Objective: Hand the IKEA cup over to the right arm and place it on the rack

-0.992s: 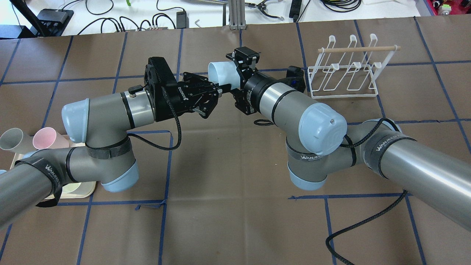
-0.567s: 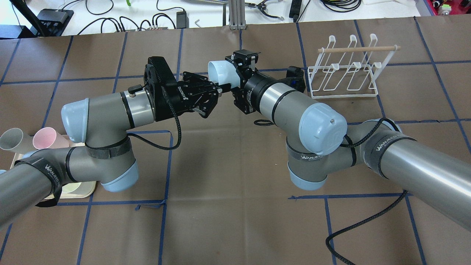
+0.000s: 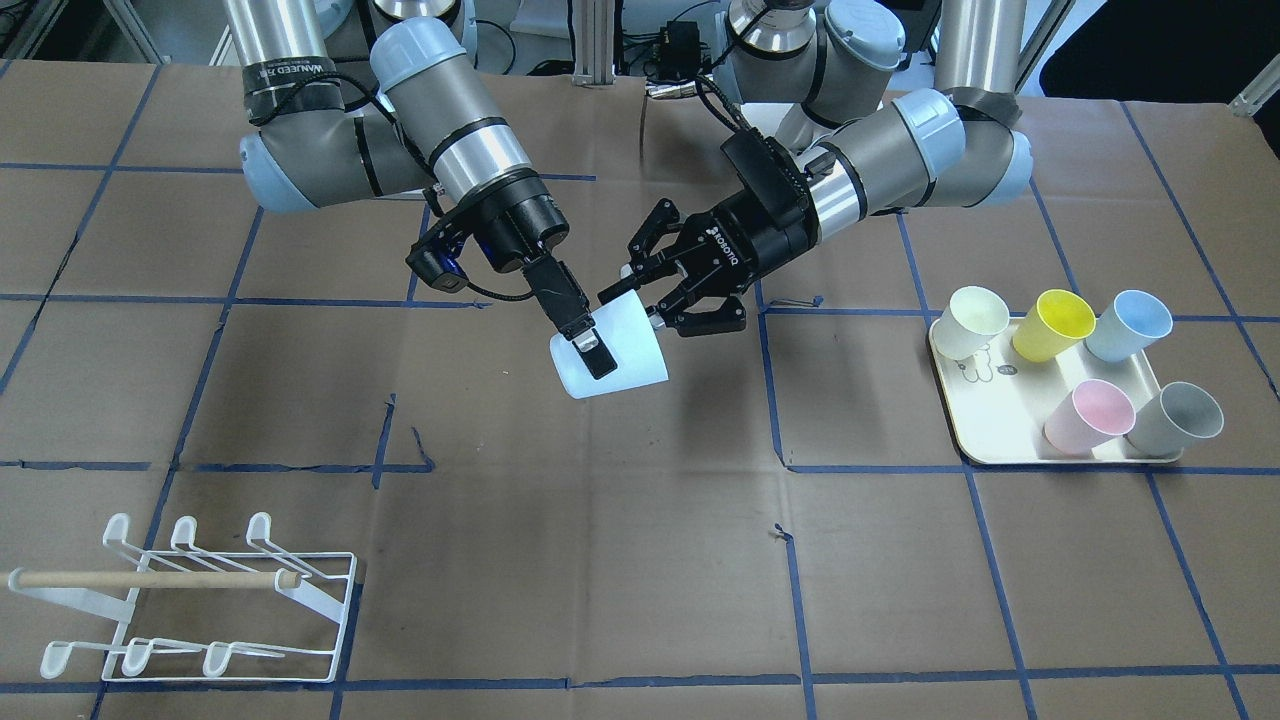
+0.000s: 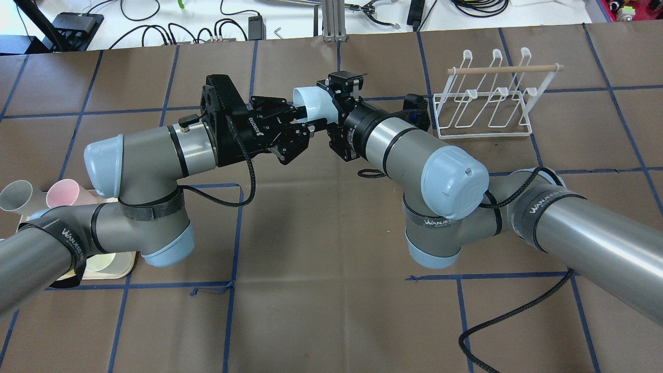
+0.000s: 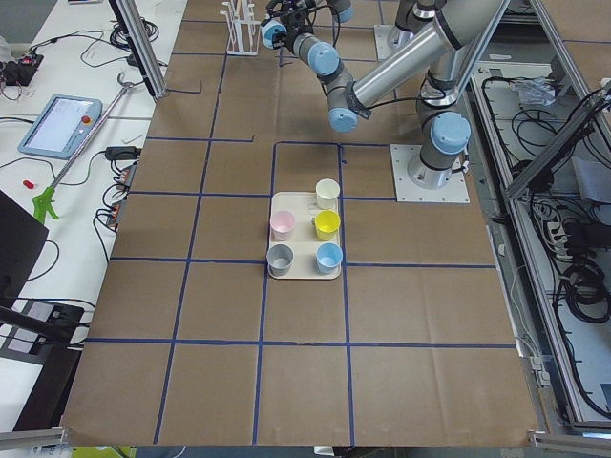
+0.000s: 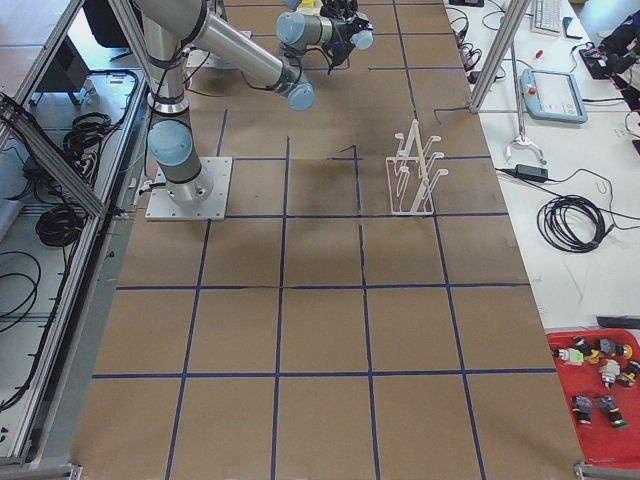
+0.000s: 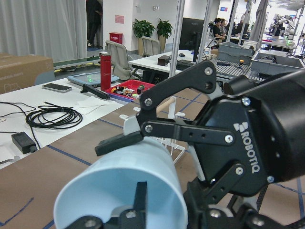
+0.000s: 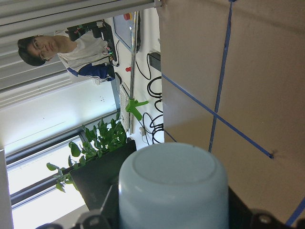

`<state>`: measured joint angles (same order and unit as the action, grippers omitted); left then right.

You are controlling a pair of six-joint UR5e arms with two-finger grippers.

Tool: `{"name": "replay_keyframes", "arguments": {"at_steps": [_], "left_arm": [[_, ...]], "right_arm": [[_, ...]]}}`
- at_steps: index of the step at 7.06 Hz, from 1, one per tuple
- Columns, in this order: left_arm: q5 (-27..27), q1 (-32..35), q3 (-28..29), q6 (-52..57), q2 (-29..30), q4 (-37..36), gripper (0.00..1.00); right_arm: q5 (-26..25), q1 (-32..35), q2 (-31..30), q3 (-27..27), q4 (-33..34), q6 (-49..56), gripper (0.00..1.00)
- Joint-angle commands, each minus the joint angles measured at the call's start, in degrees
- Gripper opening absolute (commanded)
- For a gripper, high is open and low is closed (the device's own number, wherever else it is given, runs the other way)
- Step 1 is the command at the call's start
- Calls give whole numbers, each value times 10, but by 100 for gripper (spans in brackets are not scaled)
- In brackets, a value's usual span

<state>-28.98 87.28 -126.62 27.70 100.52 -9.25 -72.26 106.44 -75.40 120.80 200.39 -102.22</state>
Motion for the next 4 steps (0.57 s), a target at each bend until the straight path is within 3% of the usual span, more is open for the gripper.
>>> {"name": "replay_keyframes", "arguments": {"at_steps": [1, 3, 4], "left_arm": [[-5, -1, 2, -11, -6, -2, 98], [-9, -23, -3, -12, -13, 1, 99], [-8, -65, -12, -12, -18, 1, 99]], "right_arm": [[-1, 0, 1, 0, 0, 0, 41], [0, -13, 7, -4, 1, 8, 33], [0, -27, 10, -4, 6, 11, 26]]}}
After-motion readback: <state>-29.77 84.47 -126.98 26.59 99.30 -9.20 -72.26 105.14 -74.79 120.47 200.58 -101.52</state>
